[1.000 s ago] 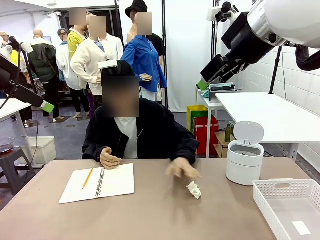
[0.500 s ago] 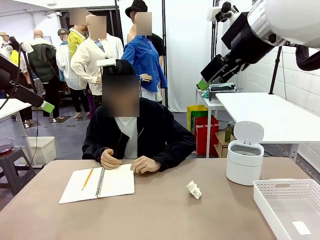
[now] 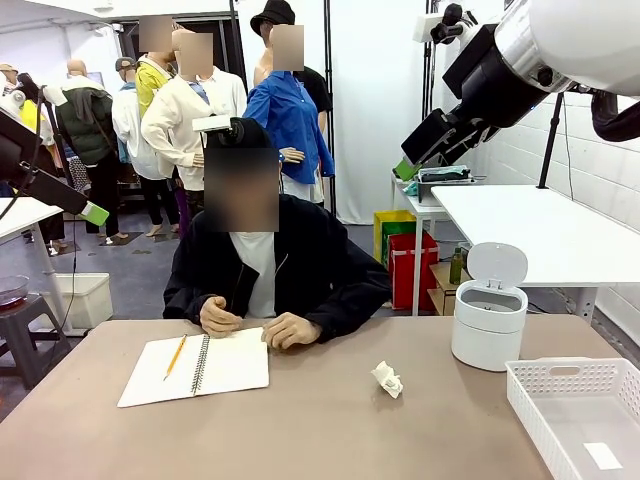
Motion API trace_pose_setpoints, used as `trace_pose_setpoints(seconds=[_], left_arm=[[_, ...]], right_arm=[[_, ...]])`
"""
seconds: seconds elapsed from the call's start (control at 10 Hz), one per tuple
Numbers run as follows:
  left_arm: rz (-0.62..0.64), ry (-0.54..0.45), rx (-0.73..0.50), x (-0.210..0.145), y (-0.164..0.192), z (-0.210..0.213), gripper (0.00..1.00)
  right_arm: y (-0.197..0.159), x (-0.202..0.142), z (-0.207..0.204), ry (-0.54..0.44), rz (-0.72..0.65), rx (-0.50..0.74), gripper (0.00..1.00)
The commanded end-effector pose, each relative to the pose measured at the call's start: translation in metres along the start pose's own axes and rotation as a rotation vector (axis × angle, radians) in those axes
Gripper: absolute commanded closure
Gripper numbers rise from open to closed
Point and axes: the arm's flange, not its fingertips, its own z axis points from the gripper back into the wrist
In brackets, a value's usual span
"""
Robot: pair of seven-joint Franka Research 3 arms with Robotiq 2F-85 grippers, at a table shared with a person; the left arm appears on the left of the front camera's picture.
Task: Sort the paper based on its condition.
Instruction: If a person hands you a paper, place it in the Organizing basket , and if it's crumpled, put it in the Trash can.
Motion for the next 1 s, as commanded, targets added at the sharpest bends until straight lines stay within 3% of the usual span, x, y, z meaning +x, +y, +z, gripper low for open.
trace_pose_setpoints(seconds=[0.0, 0.2, 0.9], left_arm=[[0.004, -0.014, -0.005, 0.001, 0.001, -0.002, 0.00], [0.004, -0.014, -0.005, 0.001, 0.001, -0.002, 0.00], [0.004, -0.014, -0.005, 0.001, 0.001, -0.002, 0.00]], right_arm=[[0.000, 0.000, 0.000, 0.000, 0.000, 0.000, 0.00], [-0.007, -0.004, -0.018, 0.098, -0.051, -0.031, 0.00], [-0.045, -0.050, -0.182, 0.446, -0.359, -0.218, 0.00]])
